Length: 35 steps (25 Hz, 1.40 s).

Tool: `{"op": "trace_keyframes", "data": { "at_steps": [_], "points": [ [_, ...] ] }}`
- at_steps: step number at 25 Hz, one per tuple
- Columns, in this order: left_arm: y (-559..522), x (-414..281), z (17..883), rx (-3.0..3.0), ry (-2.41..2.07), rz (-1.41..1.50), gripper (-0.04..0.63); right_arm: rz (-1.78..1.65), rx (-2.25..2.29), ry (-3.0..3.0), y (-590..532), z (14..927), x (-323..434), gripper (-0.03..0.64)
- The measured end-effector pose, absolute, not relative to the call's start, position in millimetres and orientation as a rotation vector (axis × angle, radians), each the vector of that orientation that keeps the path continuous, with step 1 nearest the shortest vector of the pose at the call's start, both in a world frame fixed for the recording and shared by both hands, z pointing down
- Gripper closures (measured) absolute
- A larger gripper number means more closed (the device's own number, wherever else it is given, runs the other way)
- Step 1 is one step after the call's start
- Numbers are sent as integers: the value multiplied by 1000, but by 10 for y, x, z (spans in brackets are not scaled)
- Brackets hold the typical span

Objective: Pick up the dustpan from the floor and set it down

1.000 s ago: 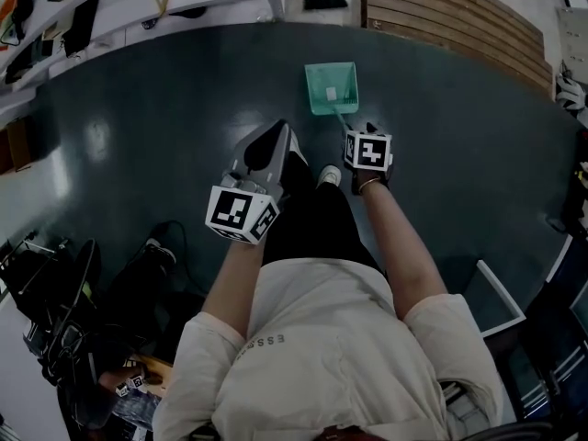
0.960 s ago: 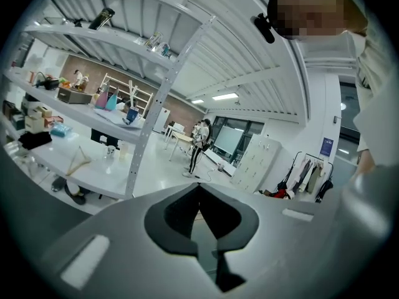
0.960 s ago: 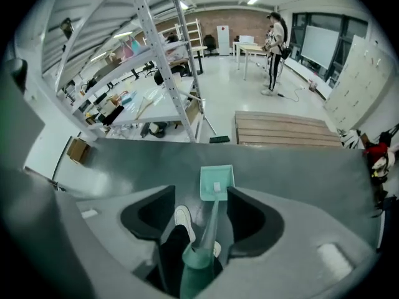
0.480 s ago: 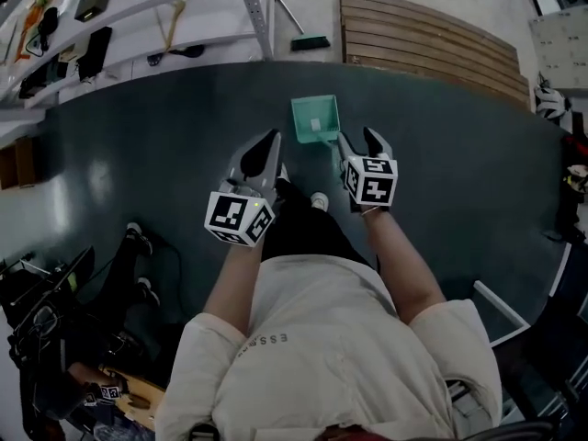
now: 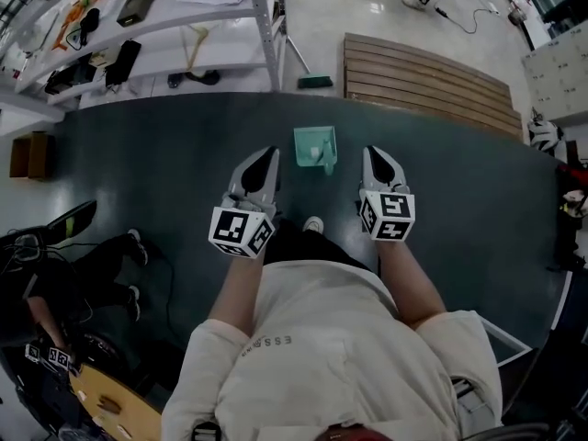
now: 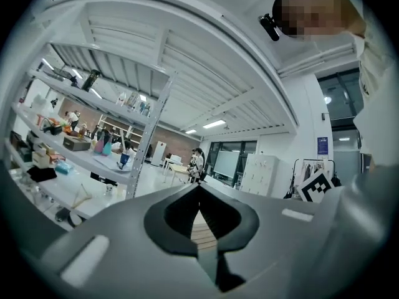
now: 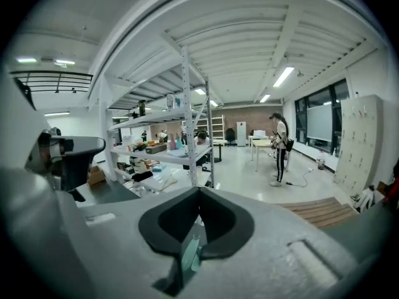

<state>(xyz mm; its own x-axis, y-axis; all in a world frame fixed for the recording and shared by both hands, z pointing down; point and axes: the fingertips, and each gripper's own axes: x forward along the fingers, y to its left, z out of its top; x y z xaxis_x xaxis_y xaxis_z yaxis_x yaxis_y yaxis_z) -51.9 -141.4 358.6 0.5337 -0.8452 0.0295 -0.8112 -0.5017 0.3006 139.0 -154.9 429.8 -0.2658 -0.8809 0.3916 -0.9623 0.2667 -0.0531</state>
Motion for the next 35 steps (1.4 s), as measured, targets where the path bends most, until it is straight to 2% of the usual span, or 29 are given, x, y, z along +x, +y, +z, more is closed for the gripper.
{"op": "trace_keyframes", "data": {
  "at_steps": [9,23,35],
  "points": [
    [-507,-470,3645,2491,-1373,-133,581,400,1616,-2249,-644,4317,1507,624],
    [1519,-437,3607,2540,-1393,-110,581,512,1621,-2305,1314,4097,1543,624],
    [1960,-729,3180,2535,-1533,-174,581,487,1592,-2332,1757,3894,1477,624]
  ]
}}
